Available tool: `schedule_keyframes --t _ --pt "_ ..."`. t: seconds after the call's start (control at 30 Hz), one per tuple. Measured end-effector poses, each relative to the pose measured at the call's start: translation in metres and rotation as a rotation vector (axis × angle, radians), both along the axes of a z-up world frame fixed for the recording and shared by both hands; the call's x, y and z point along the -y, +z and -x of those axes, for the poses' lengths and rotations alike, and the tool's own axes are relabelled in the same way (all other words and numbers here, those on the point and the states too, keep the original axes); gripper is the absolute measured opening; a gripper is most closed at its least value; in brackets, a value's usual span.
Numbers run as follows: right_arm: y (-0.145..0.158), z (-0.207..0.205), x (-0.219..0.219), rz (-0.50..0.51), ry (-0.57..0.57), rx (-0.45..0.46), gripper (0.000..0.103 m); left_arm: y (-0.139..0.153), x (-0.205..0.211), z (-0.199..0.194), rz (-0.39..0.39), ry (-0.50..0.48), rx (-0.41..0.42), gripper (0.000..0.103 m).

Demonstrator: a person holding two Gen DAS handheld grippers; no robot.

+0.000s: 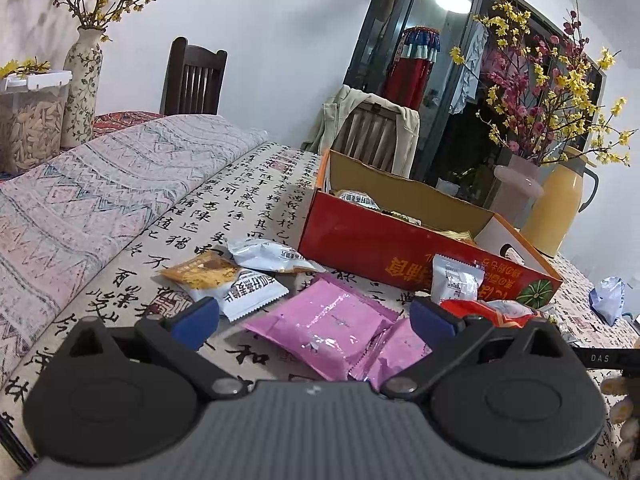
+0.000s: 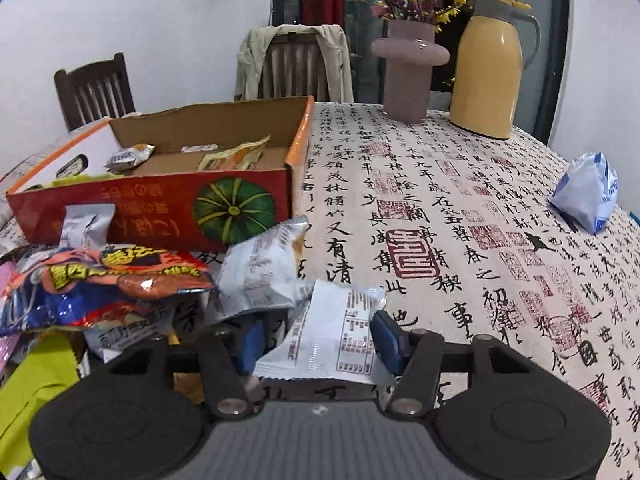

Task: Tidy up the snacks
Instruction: 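Grasp the silver-white wrapped packet with the right gripper, then grasp the cracker packet with the left gripper while the right gripper holds the silver-white packet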

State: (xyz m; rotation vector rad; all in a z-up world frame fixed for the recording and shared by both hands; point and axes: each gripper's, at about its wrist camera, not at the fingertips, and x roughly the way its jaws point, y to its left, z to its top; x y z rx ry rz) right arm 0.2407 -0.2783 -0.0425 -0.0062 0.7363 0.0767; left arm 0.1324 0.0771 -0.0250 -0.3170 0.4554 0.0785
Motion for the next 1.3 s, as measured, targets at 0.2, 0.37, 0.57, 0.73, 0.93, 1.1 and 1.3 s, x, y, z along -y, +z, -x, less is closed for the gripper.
schedule_keyframes --t 0.2,0.37,0.57,0.73,0.93,1.1,1.3 --pt "-0.001 0.025 0.004 -0.008 -0.011 0.083 0.051 0.0 0.0 0.0 0.006 -0.005 0.001 0.103" --pt "0.008 0.063 0.012 -0.053 -0.031 0.218 0.05 0.0 0.0 0.0 0.006 -0.005 -0.001 0.103" --pt "0.019 0.082 0.001 -0.097 0.032 0.335 0.051 -0.001 0.0 0.0 0.0 0.005 -0.005 0.103" --pt "0.007 0.072 -0.008 -0.154 0.053 0.328 0.05 -0.002 0.0 -0.001 -0.003 0.011 -0.009 0.103" --pt "0.002 0.072 -0.005 -0.202 0.059 0.306 0.05 -0.001 0.0 -0.001 -0.002 0.014 -0.007 0.103" --pt "0.0 0.072 -0.005 -0.205 0.062 0.297 0.05 0.001 -0.002 0.0 -0.005 0.037 -0.014 0.103" --pt "-0.001 0.071 -0.003 -0.221 0.061 0.294 0.05 0.016 -0.013 -0.007 -0.051 0.066 -0.083 0.103"
